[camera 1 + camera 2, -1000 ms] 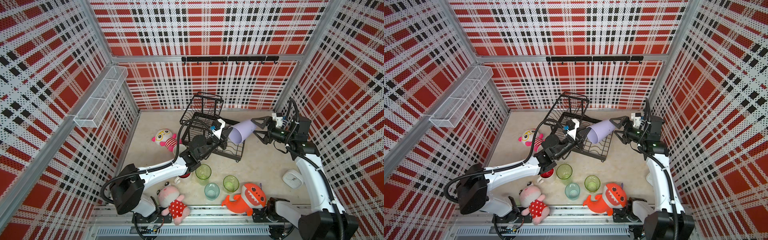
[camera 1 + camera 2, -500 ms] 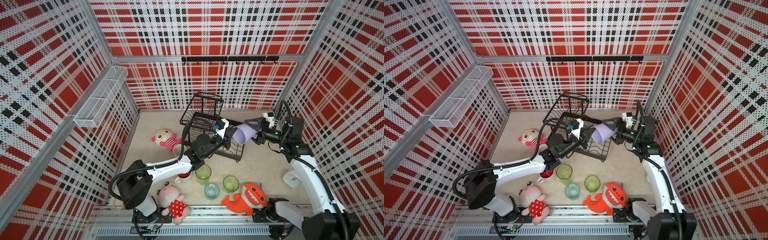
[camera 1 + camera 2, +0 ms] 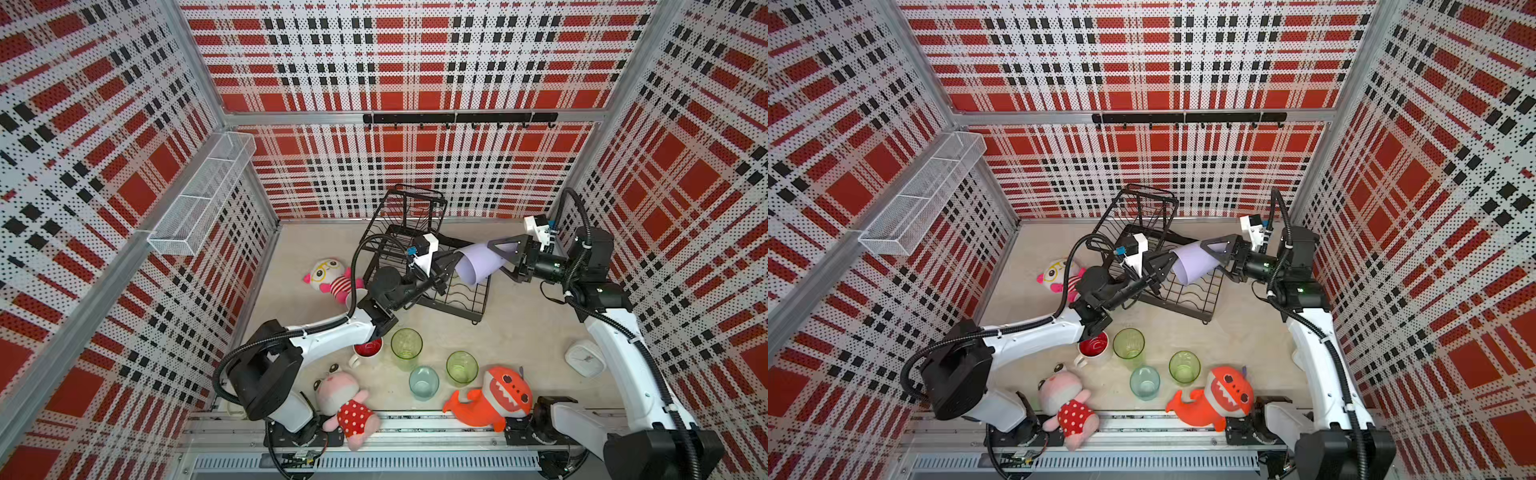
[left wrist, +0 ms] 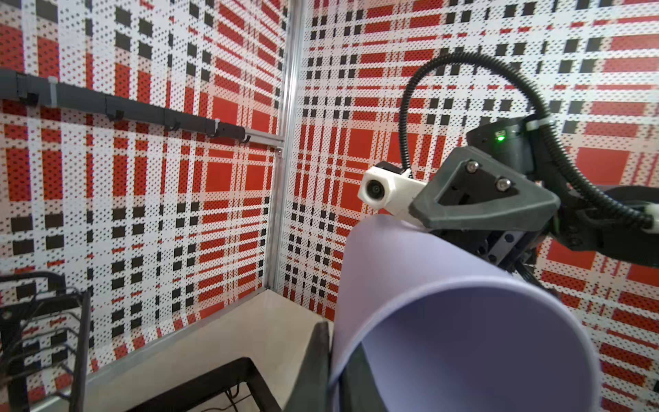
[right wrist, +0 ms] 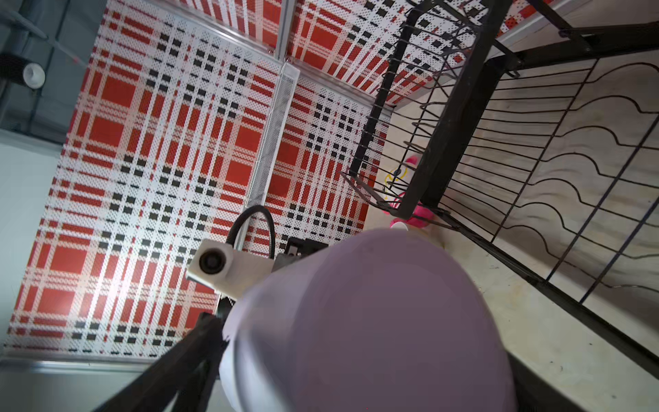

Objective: Load cups into a dish rack
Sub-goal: Pick up the cup from the center of the table.

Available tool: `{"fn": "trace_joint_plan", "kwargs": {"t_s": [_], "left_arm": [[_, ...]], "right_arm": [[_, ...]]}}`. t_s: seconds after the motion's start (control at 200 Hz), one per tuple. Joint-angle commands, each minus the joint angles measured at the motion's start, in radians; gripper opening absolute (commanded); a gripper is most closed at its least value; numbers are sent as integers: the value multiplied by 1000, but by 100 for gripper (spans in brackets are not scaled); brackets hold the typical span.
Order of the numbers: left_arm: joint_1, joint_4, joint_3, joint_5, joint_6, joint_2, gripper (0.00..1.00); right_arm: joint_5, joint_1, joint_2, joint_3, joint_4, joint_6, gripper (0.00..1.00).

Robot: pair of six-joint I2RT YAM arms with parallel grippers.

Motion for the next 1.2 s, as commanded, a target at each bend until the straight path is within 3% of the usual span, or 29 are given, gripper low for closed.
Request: {"fn": "trace_joint_plan", "kwargs": {"t_s": [0.0,0.12,0.316,1.193], "left_arm": [[26,72,-4,187,-9,-39,0],[63,62,3,281,-37,-46,0],[93,-26,13,268,-4,-81,0],[95,-75,48,358,-14,-32,1]], "right_arm": [[-93,4,-22,-5,10,-81,100],[-141,4,-52,-33,114,-27,100],[-183,18,-91,-77,261,53,100],[-142,137,-56,-67,131,-75,98]]}}
